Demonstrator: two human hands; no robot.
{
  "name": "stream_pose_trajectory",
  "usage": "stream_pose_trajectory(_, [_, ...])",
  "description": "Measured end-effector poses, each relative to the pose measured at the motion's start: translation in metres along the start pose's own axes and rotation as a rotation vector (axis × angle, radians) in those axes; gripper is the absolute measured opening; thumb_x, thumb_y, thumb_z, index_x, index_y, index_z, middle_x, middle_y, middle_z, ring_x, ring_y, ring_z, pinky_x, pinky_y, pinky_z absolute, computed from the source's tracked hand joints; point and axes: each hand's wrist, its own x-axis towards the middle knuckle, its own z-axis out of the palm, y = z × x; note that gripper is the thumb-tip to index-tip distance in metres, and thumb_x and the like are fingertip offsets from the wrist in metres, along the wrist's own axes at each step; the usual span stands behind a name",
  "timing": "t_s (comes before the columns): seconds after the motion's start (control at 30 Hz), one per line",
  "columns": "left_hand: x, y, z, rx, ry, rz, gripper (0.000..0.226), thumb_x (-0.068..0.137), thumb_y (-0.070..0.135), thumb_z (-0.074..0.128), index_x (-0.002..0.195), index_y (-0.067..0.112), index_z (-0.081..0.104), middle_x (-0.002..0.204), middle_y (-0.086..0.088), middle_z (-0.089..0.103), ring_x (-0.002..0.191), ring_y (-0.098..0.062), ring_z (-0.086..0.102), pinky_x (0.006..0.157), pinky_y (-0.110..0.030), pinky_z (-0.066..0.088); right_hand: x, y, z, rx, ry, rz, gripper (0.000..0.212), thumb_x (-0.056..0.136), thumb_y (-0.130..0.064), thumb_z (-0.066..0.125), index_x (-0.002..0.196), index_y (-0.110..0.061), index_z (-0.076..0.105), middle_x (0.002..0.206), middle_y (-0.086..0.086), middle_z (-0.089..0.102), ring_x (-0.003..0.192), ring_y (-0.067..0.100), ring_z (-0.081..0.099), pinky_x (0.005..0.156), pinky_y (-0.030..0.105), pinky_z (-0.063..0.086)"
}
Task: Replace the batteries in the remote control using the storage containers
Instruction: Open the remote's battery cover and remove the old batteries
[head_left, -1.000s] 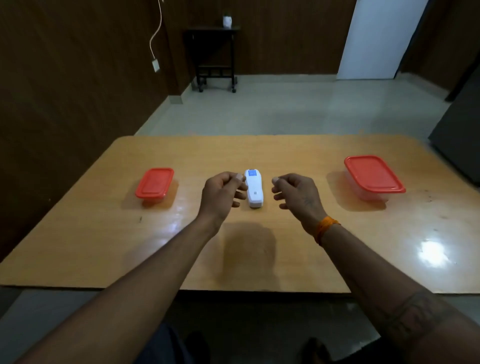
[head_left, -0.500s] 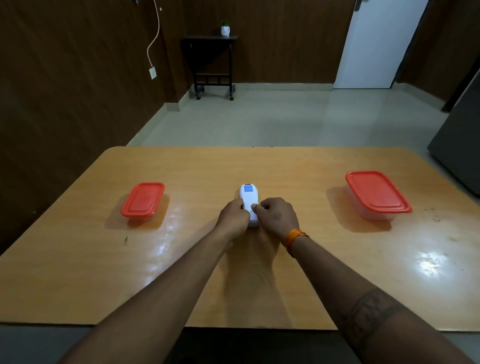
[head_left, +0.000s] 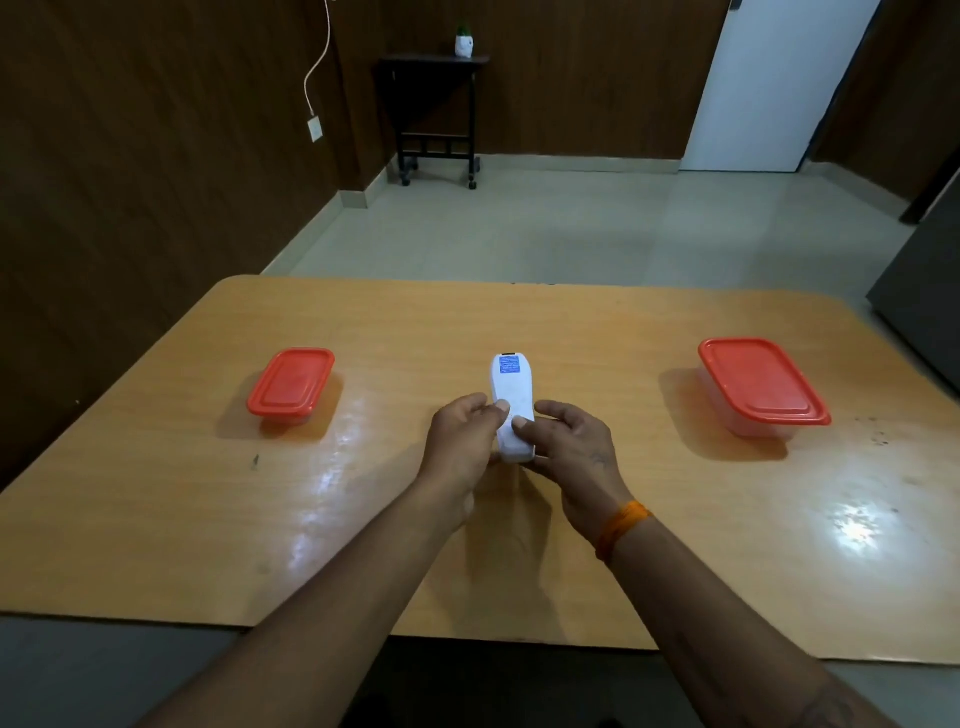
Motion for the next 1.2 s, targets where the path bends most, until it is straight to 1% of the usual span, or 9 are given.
stream_pose_trajectory(0.1, [-0.017, -0.006, 0.0, -0.074, -0.058, -0.082, 0.021, 0.104, 0.03, 0.061, 0.112, 0.015, 0.073, 0.107, -0.01, 0.08, 0.083, -0.023, 0.074, 0.073, -0.033, 0.055, -0.026, -0.003, -0.008, 0.075, -0.1, 0.002, 0.045, 0.089, -0.009, 0.079, 0.131, -0.006, 0.064, 0.109, 0.015, 0.08, 0.101, 0.032, 0.078, 0.079, 0.04, 0.064])
stream_pose_trajectory(0.2, [-0.019, -0.015, -0.003, -0.12, 0.012, -0.099, 0.023, 0.103, 0.026, 0.064, 0.112, 0.007, 0.073, 0.104, -0.014, 0.08, 0.08, -0.022, 0.075, 0.066, -0.032, 0.057, -0.037, -0.009, -0.008, 0.057, -0.151, 0.008, 0.031, 0.092, -0.007, 0.073, 0.122, -0.008, 0.071, 0.104, 0.013, 0.081, 0.094, 0.028, 0.078, 0.071, 0.033, 0.063])
stream_pose_trajectory(0.3, [-0.018, -0.018, -0.006, -0.13, 0.001, -0.082, 0.02, 0.101, 0.02, 0.066, 0.114, 0.006, 0.074, 0.107, -0.014, 0.08, 0.094, -0.024, 0.077, 0.07, -0.034, 0.061, -0.04, -0.012, -0.007, -0.004, -0.13, 0.006, 0.019, 0.096, -0.023, 0.073, 0.108, -0.008, 0.077, 0.098, 0.013, 0.082, 0.088, 0.028, 0.078, 0.066, 0.032, 0.062])
stream_pose_trajectory(0.4, [-0.018, -0.02, -0.006, -0.125, -0.04, -0.063, 0.021, 0.099, 0.019, 0.068, 0.116, 0.007, 0.073, 0.108, -0.014, 0.08, 0.104, -0.031, 0.076, 0.075, -0.037, 0.062, -0.04, -0.007, -0.005, -0.051, -0.081, 0.012, 0.04, 0.095, -0.039, 0.073, 0.098, 0.001, 0.077, 0.094, 0.018, 0.08, 0.085, 0.031, 0.078, 0.071, 0.039, 0.065])
stream_pose_trajectory(0.57, [-0.015, -0.02, -0.003, -0.131, -0.043, -0.099, 0.031, 0.097, 0.031, 0.072, 0.108, 0.002, 0.077, 0.098, -0.017, 0.081, 0.088, -0.03, 0.079, 0.074, -0.037, 0.062, -0.04, -0.002, -0.005, -0.045, -0.044, -0.015, 0.039, 0.098, -0.038, 0.07, 0.095, 0.0, 0.078, 0.09, 0.015, 0.081, 0.086, 0.033, 0.079, 0.084, 0.052, 0.063])
stream_pose_trajectory(0.7, [-0.011, -0.022, -0.004, -0.101, -0.032, -0.064, 0.031, 0.096, 0.029, 0.074, 0.103, -0.001, 0.076, 0.096, -0.017, 0.081, 0.092, -0.032, 0.079, 0.076, -0.038, 0.063, -0.04, 0.002, -0.003, -0.07, -0.032, -0.045, 0.039, 0.099, -0.037, 0.069, 0.095, 0.001, 0.078, 0.091, 0.016, 0.081, 0.092, 0.038, 0.078, 0.088, 0.056, 0.062])
stream_pose_trajectory(0.83, [-0.01, -0.026, -0.005, -0.073, -0.021, -0.022, 0.019, 0.096, 0.024, 0.073, 0.099, 0.006, 0.075, 0.096, -0.015, 0.081, 0.091, -0.032, 0.079, 0.078, -0.039, 0.065, -0.039, 0.002, -0.004, -0.108, -0.046, -0.088, 0.035, 0.099, -0.034, 0.069, 0.091, -0.002, 0.079, 0.089, 0.016, 0.081, 0.089, 0.035, 0.079, 0.083, 0.051, 0.065])
stream_pose_trajectory(1.03, [-0.011, -0.028, -0.003, -0.067, -0.011, -0.01, 0.017, 0.094, 0.016, 0.074, 0.107, 0.005, 0.075, 0.099, -0.014, 0.081, 0.094, -0.033, 0.079, 0.087, -0.047, 0.064, -0.038, 0.003, -0.008, -0.164, -0.052, -0.127, 0.024, 0.099, -0.032, 0.069, 0.086, -0.014, 0.079, 0.088, 0.007, 0.081, 0.086, 0.023, 0.077, 0.074, 0.036, 0.065])
stream_pose_trajectory(1.2, [-0.014, -0.029, 0.0, -0.085, 0.003, -0.006, 0.028, 0.094, 0.029, 0.075, 0.107, 0.004, 0.076, 0.099, -0.012, 0.082, 0.092, -0.028, 0.079, 0.081, -0.04, 0.065, -0.039, -0.002, -0.008, -0.112, -0.056, -0.089, 0.028, 0.099, -0.029, 0.07, 0.093, -0.003, 0.079, 0.09, 0.016, 0.081, 0.089, 0.034, 0.078, 0.08, 0.046, 0.066])
